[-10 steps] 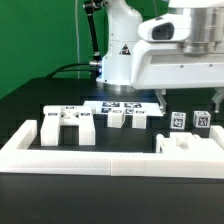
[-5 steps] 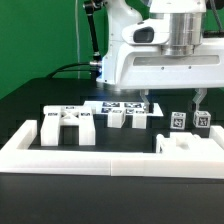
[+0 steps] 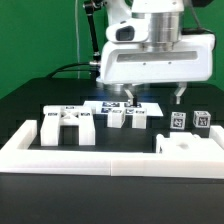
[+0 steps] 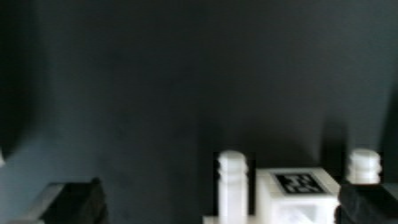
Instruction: Assemble chair
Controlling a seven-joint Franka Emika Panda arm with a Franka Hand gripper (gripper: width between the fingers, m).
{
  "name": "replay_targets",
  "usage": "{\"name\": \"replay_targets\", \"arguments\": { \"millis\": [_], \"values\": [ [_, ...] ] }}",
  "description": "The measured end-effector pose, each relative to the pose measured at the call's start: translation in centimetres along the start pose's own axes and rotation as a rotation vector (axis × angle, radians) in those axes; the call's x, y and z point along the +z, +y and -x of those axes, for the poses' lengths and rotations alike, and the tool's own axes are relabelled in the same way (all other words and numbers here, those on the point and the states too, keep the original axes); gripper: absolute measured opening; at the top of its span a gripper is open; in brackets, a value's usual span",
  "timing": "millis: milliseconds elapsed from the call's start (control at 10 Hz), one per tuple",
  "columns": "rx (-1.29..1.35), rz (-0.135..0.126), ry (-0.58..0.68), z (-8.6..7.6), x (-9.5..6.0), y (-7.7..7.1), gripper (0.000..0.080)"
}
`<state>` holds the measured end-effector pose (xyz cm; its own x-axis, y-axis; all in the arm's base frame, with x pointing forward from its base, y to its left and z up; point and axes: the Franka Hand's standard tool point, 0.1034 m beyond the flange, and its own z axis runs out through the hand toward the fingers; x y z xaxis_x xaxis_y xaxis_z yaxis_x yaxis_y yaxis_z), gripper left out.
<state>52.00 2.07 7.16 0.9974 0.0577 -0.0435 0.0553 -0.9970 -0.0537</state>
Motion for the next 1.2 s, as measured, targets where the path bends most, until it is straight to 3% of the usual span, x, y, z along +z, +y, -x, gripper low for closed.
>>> {"name": "replay_targets", "arguments": {
  "millis": [500, 800, 1100, 1200],
  "values": [
    [0.004, -0.002, -0.001, 0.3, 0.3, 0.3, 0.0649],
    [0.067, -0.020, -0.042, 3.7, 1.7, 1.4, 0.0649],
    [0.065, -0.024, -0.063, 3.7, 1.8, 1.3, 0.0649],
    [0.063, -0.037, -0.136, 4.0, 2.1, 1.0, 0.0649]
  ]
}}
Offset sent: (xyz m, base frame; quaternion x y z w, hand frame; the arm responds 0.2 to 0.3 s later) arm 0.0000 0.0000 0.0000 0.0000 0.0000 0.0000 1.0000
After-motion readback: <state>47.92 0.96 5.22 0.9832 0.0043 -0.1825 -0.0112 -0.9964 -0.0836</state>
